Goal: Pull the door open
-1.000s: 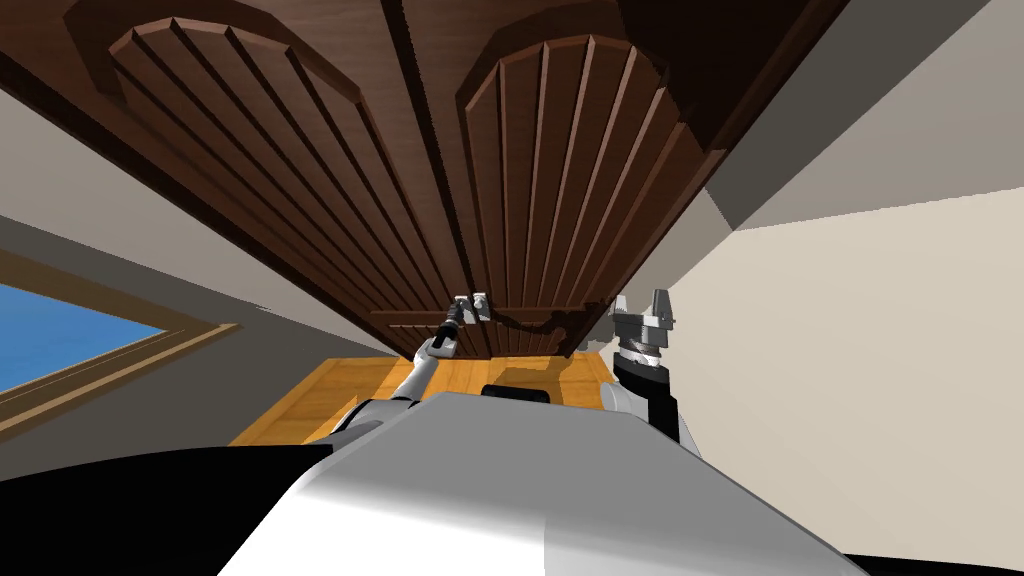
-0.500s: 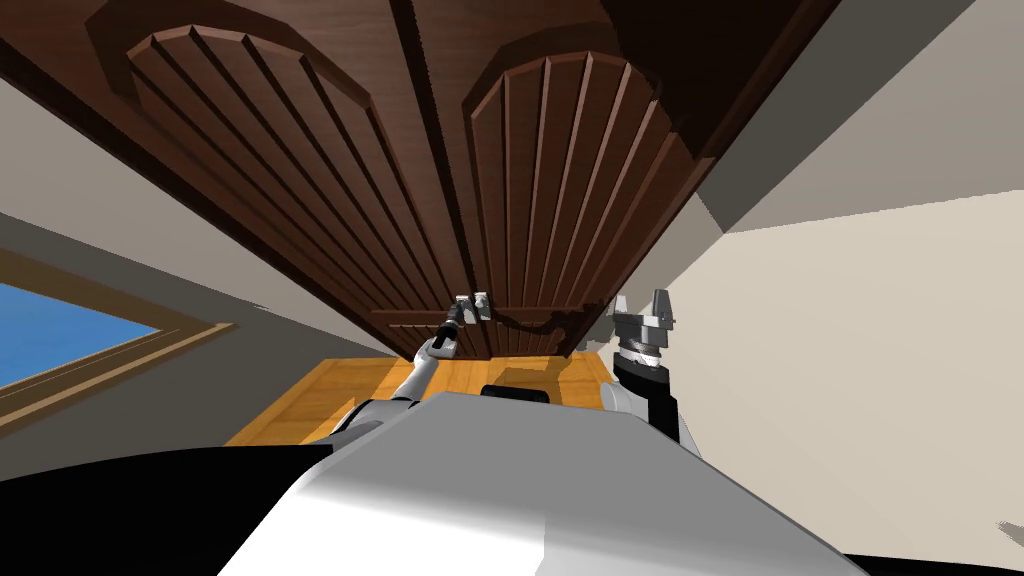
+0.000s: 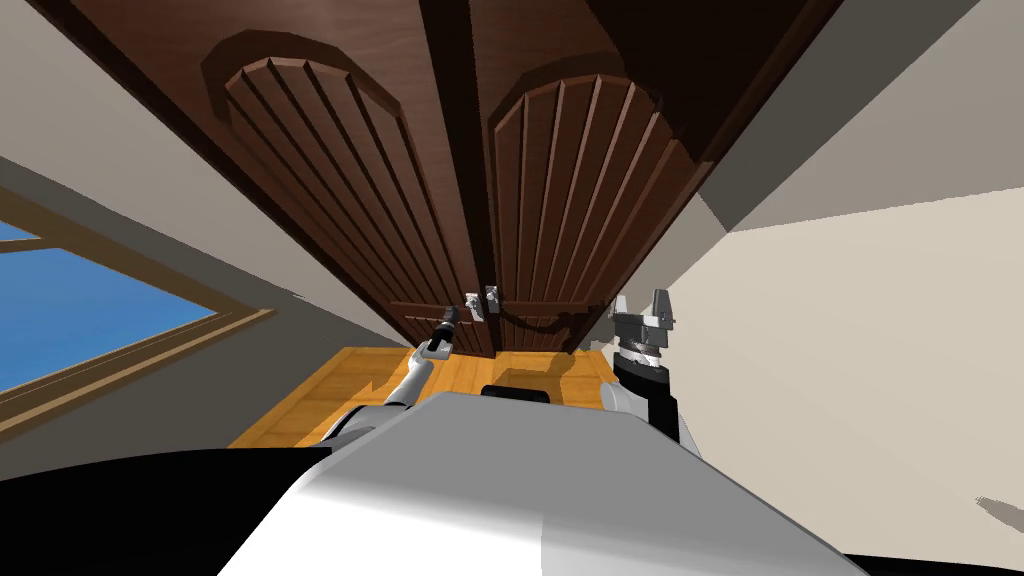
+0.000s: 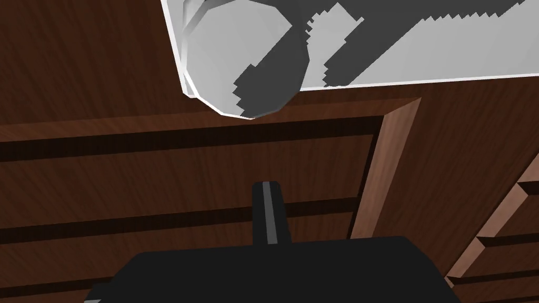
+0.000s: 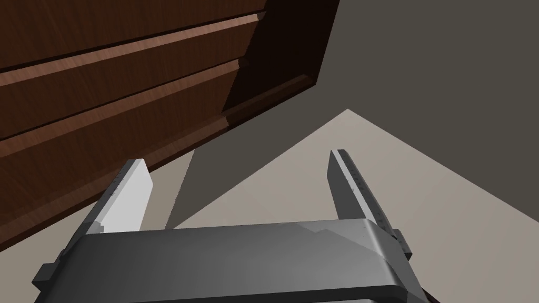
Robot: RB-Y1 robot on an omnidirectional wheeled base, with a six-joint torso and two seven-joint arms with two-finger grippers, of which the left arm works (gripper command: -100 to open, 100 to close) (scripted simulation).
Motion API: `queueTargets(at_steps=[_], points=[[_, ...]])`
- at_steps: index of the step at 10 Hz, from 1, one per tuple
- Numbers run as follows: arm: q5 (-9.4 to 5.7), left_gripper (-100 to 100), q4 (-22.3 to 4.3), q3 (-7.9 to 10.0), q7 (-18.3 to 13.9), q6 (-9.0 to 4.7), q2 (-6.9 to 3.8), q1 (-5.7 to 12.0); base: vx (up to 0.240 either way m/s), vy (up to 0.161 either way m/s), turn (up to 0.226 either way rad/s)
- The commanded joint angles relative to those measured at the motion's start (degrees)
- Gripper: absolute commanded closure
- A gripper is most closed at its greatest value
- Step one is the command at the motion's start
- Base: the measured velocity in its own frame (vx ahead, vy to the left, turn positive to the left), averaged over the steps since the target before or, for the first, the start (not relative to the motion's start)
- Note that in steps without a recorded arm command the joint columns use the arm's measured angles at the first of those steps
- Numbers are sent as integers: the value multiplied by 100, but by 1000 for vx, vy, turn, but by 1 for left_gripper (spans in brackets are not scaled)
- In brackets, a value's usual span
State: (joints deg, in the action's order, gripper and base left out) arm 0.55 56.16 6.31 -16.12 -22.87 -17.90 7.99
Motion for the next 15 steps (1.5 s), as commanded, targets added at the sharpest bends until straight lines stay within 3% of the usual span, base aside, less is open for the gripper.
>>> queueTargets(at_steps=[1,6,8,9,11,15], points=[[9,-100,48,-53,-43,10,-5,-12,-197,33,-29],[66,-100,265,-366,-231,31,7,-10,-183,-28,-57],[69,-100,248,-373,-228,11,15,-10,-133,-12,-26],[44,-100,134,-240,-188,7,-42,-76,82,102,122],[35,-100,86,-188,-161,1,-47,-75,138,123,69],[50,-100,107,-253,-129,-29,60,86,202,-37,-90]])
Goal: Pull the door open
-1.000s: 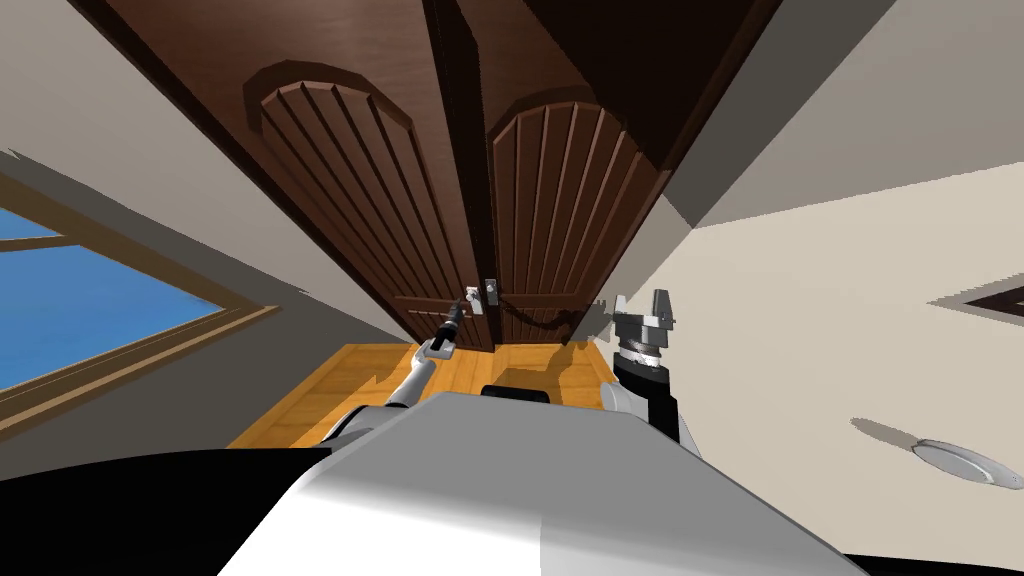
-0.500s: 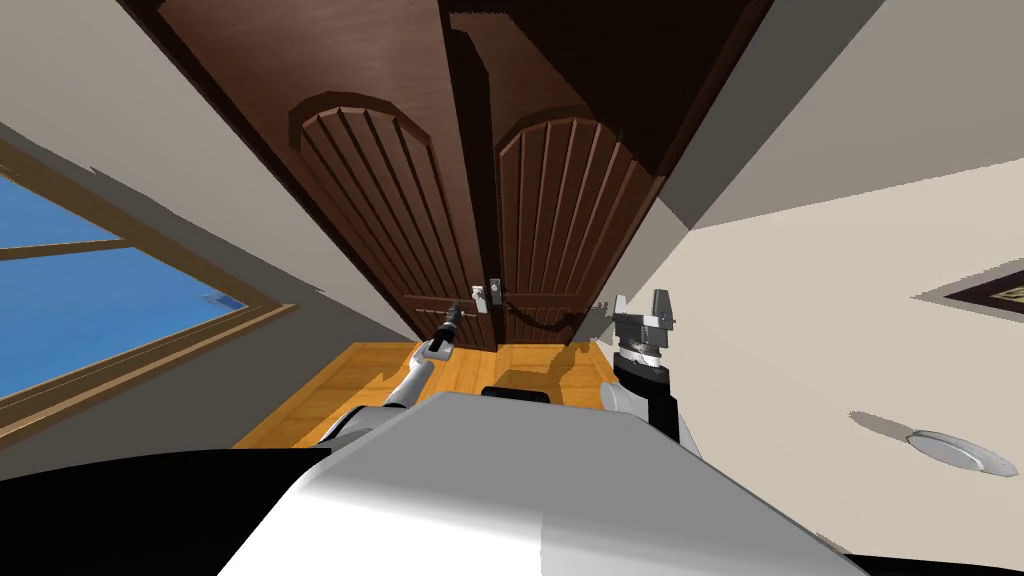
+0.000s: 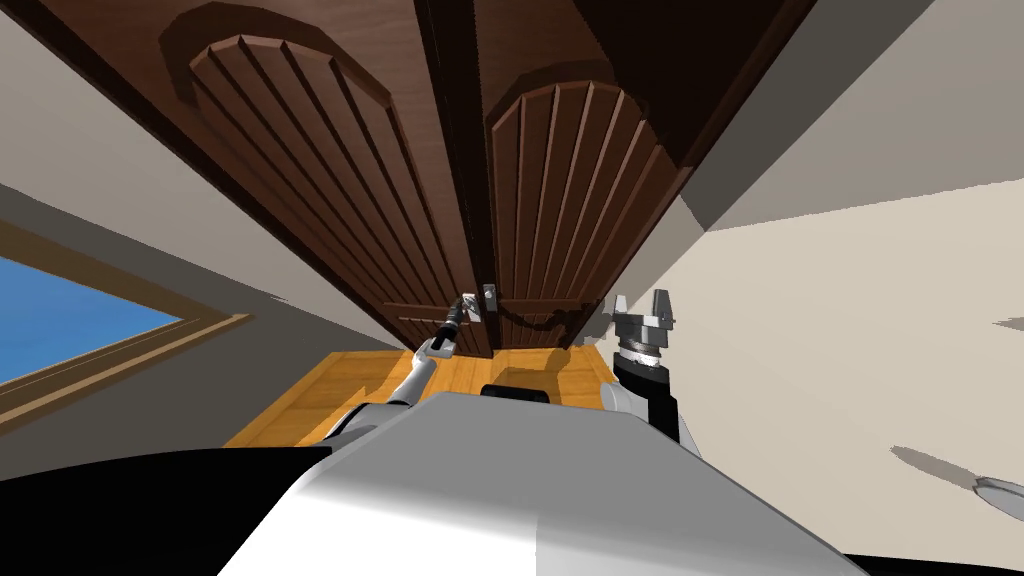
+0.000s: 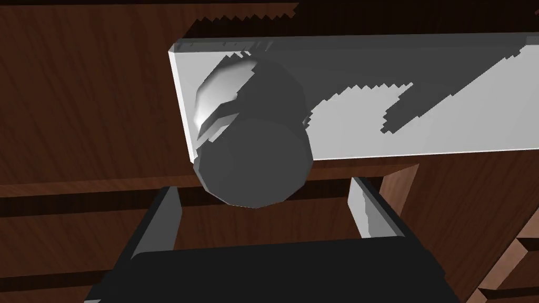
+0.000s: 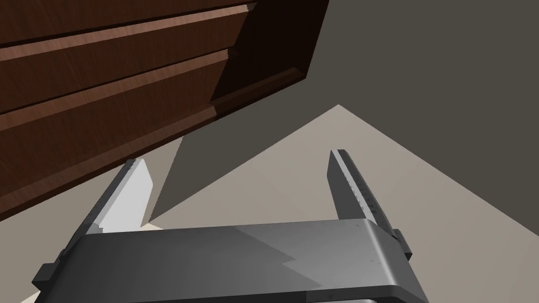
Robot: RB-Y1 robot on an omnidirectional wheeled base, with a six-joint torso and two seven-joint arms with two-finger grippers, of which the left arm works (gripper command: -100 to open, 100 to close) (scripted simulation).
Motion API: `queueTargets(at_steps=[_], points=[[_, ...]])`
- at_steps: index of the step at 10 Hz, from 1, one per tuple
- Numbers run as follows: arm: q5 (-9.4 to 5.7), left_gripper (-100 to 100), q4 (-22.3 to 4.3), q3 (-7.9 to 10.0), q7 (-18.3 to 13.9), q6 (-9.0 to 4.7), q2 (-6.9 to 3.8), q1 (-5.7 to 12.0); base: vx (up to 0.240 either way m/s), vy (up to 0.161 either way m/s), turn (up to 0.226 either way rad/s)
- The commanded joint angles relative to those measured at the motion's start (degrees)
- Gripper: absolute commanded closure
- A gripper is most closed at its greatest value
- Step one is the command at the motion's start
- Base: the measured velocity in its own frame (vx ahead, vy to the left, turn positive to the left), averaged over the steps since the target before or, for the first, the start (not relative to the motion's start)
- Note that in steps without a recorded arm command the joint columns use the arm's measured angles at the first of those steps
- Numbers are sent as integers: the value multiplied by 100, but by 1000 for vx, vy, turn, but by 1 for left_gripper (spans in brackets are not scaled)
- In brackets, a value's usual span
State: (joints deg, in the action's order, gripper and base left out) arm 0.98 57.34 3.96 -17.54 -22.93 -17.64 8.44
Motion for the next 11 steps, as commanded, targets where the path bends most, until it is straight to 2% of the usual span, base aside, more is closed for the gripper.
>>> queueTargets(at_steps=[1,2,7,8,11], points=[[0,-100,0,0,0,0,0,0,83,-59,-19],[0,100,0,0,0,0,0,0,-7,6,21],[0,100,0,0,0,0,0,0,-18,10,-6],[11,100,8,-71,-73,-13,-65,-70,-123,60,-37],[38,100,70,-238,-224,-57,-173,-124,-196,103,-89]])
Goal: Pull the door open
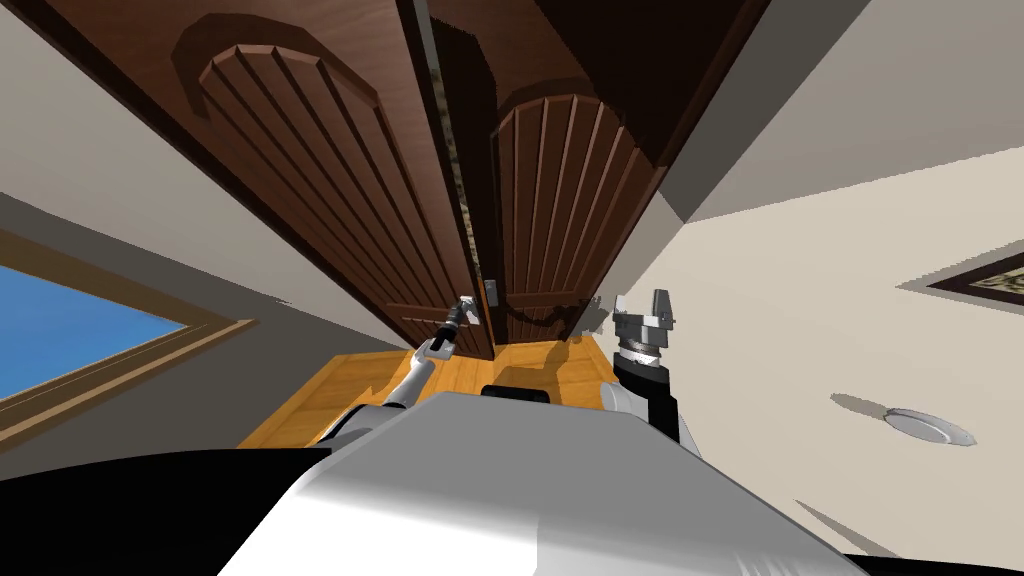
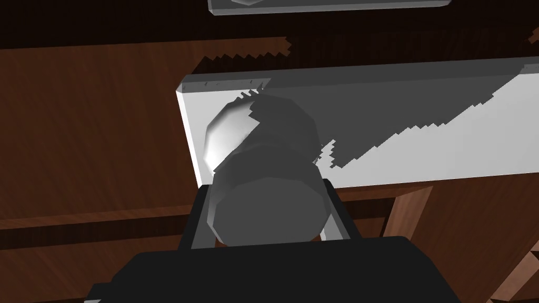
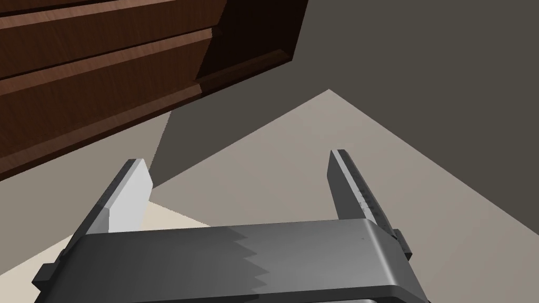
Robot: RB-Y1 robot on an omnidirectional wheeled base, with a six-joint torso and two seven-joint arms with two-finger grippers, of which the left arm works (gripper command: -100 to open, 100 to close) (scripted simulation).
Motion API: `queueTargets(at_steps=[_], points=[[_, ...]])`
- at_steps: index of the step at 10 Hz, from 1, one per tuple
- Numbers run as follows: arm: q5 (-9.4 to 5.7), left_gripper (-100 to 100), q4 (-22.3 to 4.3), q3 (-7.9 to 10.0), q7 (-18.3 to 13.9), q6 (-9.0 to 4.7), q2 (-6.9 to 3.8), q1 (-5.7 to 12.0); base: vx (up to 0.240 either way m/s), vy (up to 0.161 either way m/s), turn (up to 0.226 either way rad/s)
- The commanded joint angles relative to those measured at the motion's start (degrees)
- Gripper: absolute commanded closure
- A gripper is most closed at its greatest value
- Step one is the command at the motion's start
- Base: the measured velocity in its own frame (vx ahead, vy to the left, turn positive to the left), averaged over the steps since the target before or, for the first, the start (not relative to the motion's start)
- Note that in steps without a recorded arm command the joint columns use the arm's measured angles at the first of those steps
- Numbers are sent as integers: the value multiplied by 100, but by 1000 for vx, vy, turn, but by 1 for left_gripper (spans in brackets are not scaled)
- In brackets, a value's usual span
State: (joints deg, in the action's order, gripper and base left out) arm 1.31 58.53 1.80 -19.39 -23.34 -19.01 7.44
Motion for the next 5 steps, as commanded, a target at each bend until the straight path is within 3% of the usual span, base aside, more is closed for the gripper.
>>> queueTargets(at_steps=[1,5], points=[[19,100,-14,-110,-111,-38,-81,-40,-194,87,-94],[87,100,153,-521,-433,-143,-262,-85,-216,128,-153]])
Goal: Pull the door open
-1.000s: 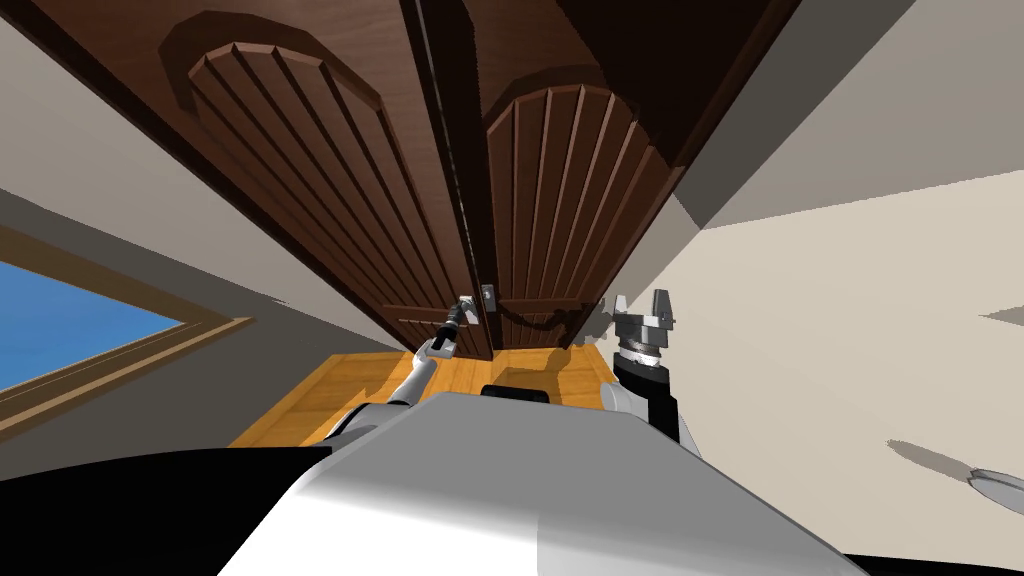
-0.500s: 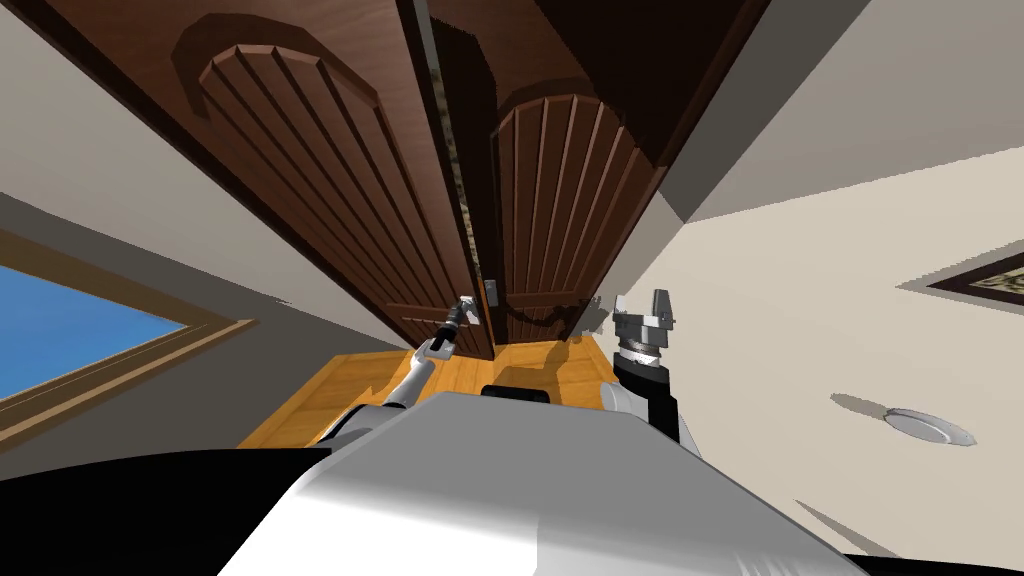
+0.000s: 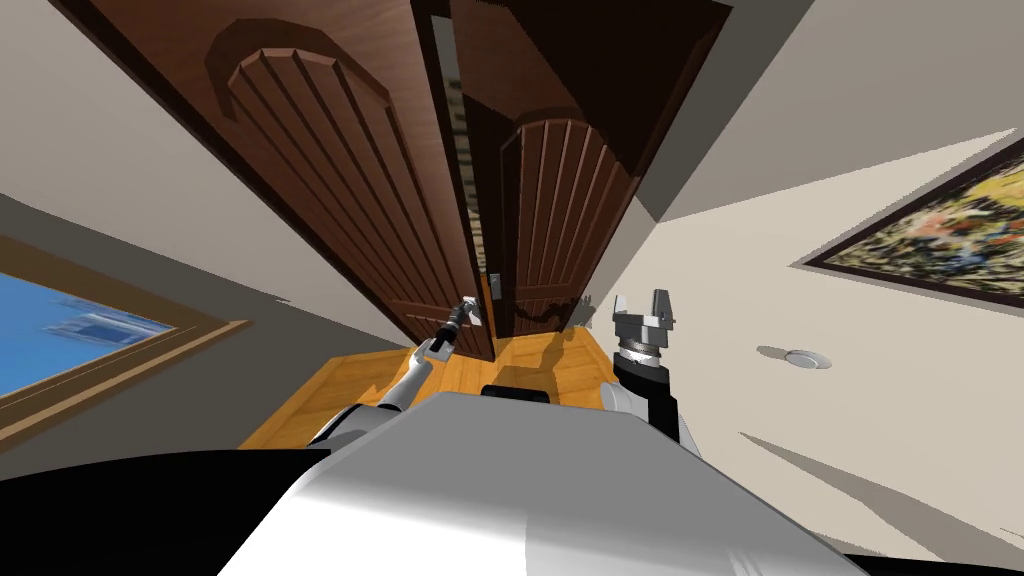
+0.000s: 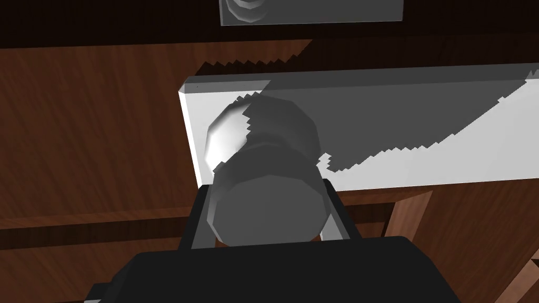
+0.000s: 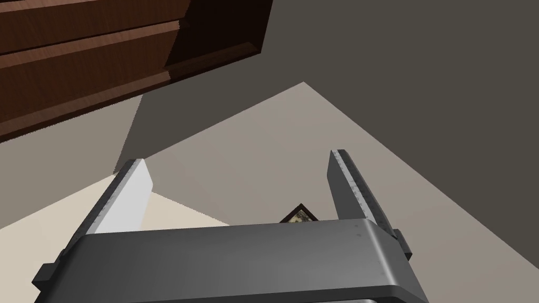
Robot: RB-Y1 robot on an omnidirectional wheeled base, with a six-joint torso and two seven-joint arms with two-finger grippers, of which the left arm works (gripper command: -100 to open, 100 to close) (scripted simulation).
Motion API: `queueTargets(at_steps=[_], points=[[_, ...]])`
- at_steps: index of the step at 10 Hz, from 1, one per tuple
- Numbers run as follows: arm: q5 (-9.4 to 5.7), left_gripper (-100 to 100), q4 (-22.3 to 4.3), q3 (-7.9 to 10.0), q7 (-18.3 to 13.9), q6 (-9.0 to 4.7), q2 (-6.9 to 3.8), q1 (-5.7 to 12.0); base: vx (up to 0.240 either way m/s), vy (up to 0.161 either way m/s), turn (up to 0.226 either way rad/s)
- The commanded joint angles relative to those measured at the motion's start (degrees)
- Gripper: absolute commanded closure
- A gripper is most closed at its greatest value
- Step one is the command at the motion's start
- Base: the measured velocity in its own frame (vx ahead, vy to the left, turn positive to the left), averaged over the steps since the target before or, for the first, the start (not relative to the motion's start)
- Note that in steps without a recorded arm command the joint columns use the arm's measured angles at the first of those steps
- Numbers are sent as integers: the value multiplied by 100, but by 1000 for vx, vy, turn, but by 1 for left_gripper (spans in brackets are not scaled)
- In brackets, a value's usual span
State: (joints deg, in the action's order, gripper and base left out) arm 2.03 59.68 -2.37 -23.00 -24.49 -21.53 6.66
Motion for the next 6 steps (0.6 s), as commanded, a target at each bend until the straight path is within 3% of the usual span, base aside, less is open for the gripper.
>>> queueTargets(at_steps=[1,2,3,6], points=[[27,100,68,-176,-126,-47,-38,-12,-181,120,-127],[40,100,99,-252,-183,-66,-67,-15,-140,135,-110],[33,100,28,-172,-120,-29,-59,12,-62,67,-36],[93,100,197,-438,-412,-226,-297,-161,-183,89,-100]])
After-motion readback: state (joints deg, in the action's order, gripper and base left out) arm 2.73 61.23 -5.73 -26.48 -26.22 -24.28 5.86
